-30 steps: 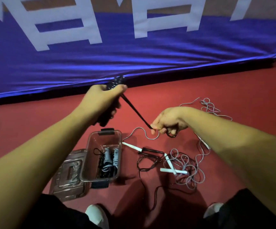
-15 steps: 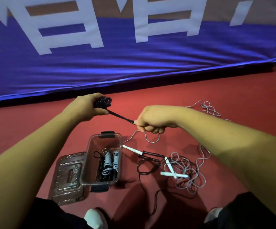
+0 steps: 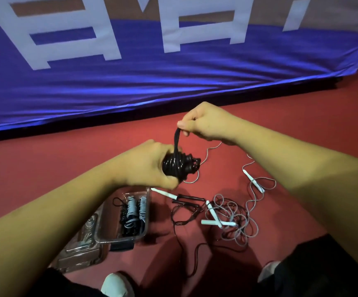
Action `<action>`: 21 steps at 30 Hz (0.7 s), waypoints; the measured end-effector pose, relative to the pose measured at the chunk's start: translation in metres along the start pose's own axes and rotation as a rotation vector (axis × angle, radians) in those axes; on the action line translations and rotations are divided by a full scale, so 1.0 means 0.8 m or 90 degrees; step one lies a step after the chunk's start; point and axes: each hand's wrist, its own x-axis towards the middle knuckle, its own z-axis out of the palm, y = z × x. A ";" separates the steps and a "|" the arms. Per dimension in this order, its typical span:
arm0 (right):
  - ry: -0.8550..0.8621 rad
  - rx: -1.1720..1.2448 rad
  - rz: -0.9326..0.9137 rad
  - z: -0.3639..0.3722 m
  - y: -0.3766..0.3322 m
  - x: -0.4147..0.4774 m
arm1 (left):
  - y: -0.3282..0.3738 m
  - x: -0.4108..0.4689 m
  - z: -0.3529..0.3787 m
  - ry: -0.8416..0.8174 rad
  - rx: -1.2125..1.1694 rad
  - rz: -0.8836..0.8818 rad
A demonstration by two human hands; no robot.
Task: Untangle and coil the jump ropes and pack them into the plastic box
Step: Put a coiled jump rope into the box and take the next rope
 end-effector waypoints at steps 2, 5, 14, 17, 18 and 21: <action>-0.010 0.040 0.023 0.002 0.005 0.001 | 0.010 -0.007 -0.007 0.057 -0.151 -0.042; -0.026 0.071 0.040 0.007 0.006 -0.001 | 0.016 -0.012 -0.012 0.120 -0.337 -0.065; -0.100 0.075 0.104 0.016 -0.016 -0.001 | -0.012 -0.001 -0.022 0.310 -0.609 -0.196; -0.123 0.040 0.118 0.027 -0.026 -0.004 | -0.020 0.005 -0.021 0.308 -0.588 -0.287; -0.125 0.013 0.112 0.031 -0.030 -0.005 | -0.023 0.007 -0.020 0.308 -0.583 -0.317; -0.098 -0.183 0.034 0.042 -0.038 -0.006 | -0.030 0.014 -0.015 0.323 -0.546 -0.357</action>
